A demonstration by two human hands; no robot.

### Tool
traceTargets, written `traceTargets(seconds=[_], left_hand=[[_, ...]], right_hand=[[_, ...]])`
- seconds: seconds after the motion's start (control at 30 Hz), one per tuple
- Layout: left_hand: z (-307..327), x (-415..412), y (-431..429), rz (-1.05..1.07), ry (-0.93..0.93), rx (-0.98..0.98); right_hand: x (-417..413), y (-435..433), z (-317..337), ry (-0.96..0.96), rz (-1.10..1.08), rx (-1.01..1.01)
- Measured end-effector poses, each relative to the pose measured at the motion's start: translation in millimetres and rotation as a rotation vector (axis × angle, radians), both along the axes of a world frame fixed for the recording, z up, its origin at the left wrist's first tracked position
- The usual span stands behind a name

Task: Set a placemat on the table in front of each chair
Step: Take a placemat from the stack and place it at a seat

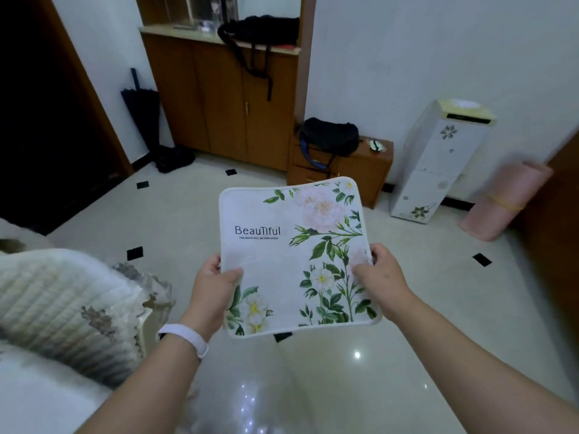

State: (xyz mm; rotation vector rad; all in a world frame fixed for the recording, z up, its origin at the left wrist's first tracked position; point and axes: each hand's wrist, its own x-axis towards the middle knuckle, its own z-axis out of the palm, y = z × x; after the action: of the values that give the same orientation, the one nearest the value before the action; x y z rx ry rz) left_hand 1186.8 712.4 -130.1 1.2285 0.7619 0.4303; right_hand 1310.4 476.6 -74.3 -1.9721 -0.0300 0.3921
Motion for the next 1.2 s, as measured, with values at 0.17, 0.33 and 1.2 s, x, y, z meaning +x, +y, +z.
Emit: traceTargets(seconds=[0.17,0.33,1.2], left_hand=[[7.9,37.7,44.1,0.051,-0.021,0.002],[4.5,64.1,79.4,0.106,-0.005,0.015],[27.0,140.5,255.5,0.889,0.049,0.102]], right_hand=[[49.6,43.8,7.4,-0.015,0.014,0.018],[95.8,89.8,2.6,0.0,0.089,0.017],[305.8,456.6,21.5,-0.061,1.005,0.058]])
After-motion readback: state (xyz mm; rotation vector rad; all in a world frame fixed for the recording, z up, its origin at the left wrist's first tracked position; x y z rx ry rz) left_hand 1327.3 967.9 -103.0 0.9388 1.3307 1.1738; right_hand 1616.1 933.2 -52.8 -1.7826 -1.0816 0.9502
